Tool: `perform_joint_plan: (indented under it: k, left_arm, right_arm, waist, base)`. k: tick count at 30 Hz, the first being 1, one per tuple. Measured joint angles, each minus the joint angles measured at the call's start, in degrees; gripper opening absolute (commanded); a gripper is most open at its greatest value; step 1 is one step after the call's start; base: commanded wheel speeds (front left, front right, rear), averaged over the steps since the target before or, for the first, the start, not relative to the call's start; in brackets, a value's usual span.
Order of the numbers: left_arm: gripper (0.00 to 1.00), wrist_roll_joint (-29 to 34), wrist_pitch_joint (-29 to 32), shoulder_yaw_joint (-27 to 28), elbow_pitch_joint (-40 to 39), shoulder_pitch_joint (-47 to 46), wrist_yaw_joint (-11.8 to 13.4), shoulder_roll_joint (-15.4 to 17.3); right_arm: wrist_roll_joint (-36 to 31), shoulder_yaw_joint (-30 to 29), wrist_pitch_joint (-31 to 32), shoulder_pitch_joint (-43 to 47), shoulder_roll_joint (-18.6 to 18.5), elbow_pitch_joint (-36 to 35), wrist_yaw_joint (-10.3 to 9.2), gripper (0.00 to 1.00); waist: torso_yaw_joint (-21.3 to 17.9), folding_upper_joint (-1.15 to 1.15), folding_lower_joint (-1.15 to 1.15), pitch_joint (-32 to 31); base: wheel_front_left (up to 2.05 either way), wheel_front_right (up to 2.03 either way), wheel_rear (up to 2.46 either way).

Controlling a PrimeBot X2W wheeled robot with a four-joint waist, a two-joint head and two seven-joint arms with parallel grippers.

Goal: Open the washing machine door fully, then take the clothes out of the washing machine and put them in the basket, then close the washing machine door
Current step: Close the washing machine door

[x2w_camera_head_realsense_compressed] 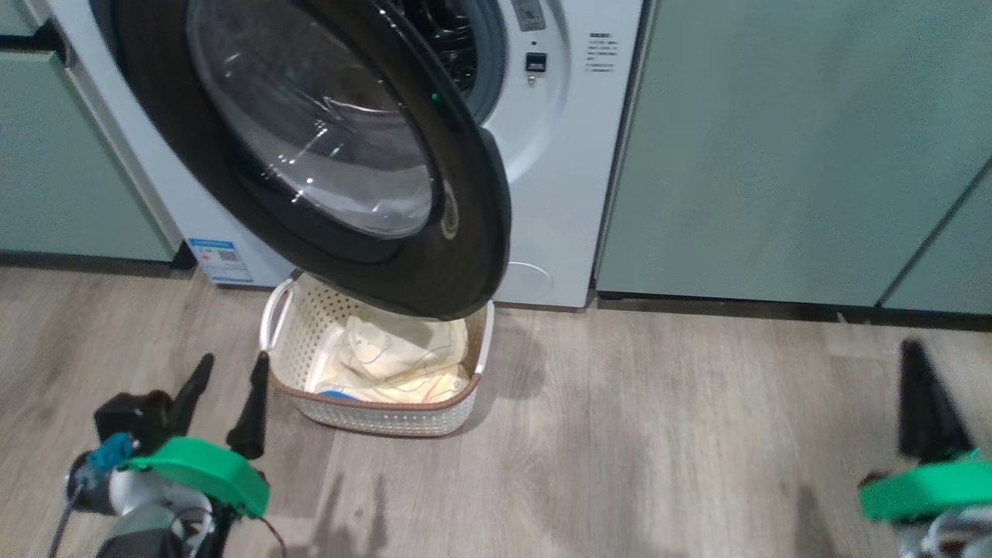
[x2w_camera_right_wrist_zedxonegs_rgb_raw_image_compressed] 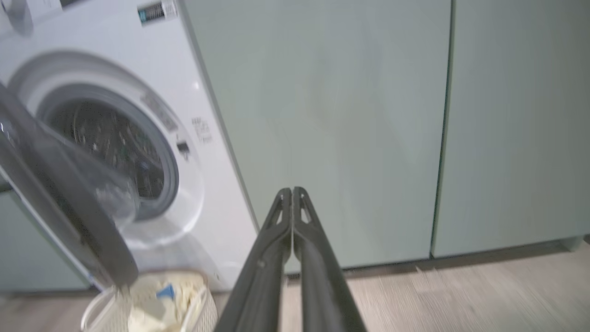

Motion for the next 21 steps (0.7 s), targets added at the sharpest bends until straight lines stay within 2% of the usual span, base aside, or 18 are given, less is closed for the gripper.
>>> perform_joint_plan:
  k: [4,8,16,21]
  left_arm:
    - [1.0,1.1,0.0,0.0,0.1,0.0,0.0,-1.4]
    - [1.0,2.1,0.0,-0.1,0.6,0.0,0.0,-1.8]
    - [1.0,4.1,0.0,-1.0,1.1,-0.1,0.0,-3.0]
    - [1.0,4.6,0.0,-1.9,1.3,-0.3,0.0,-3.2]
  right_arm:
    - [2.1,-0.4,0.0,-3.9,-1.2,-3.3,0.0,0.0]
    - [3.3,2.6,-0.2,-9.2,-3.1,-7.3,0.0,0.0]
    - [3.9,15.3,-0.2,-17.8,-5.7,-12.2,0.0,0.0]
    - [3.9,26.3,-0.2,-22.5,-5.9,-11.7,0.0,0.0]
  waist:
    - [1.8,0.0,0.0,0.0]
    - [4.1,0.0,0.0,0.1]
    - [9.4,0.0,0.0,-0.1]
    - [12.5,0.0,0.0,-0.4]
  base:
    - [0.0,0.0,0.0]
    - [0.0,0.0,0.0]
    - [0.0,0.0,0.0]
    - [0.0,0.0,0.0]
